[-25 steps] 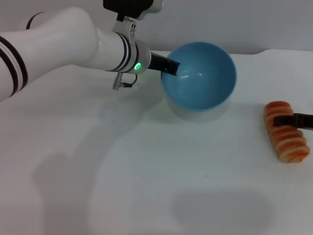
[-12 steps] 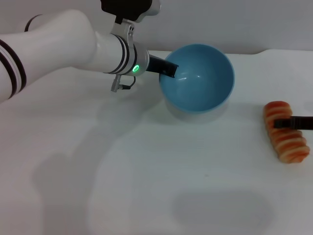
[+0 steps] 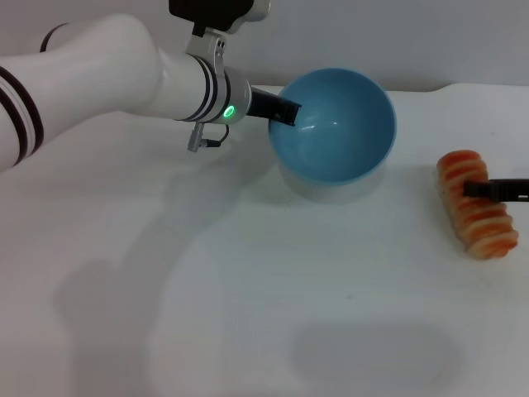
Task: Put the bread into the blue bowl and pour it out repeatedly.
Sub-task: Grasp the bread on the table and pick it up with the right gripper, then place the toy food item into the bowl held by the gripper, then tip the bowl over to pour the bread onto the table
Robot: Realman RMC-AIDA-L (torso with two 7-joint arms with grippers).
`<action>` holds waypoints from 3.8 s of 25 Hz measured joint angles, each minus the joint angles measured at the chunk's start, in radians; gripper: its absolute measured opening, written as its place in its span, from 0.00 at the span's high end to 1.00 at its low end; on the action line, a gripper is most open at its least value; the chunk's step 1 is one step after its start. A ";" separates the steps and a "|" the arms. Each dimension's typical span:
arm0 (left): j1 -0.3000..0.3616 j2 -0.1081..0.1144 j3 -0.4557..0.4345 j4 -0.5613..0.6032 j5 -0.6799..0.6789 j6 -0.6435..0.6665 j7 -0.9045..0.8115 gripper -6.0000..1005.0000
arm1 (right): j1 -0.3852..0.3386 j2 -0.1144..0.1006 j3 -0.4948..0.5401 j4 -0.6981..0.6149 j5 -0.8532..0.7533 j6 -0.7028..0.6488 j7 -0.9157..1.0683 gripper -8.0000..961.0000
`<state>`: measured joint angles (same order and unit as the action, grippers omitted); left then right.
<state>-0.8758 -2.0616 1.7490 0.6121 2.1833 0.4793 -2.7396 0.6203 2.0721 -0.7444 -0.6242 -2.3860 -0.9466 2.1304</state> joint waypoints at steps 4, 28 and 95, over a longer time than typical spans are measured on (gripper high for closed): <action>0.001 -0.002 0.000 0.000 -0.003 -0.004 0.000 1.00 | -0.015 -0.002 0.000 -0.024 0.015 -0.020 -0.016 0.63; -0.017 -0.013 0.120 0.024 -0.051 0.037 -0.008 1.00 | 0.015 0.002 -0.209 -0.302 0.413 -0.240 -0.094 0.81; -0.072 -0.015 0.447 -0.015 -0.078 -0.528 0.002 1.00 | -0.342 0.002 -0.056 0.062 1.260 -0.001 -1.042 0.40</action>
<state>-0.9478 -2.0770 2.1961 0.5968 2.1052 -0.0489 -2.7380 0.2779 2.0745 -0.8001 -0.5617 -1.1261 -0.9476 1.0888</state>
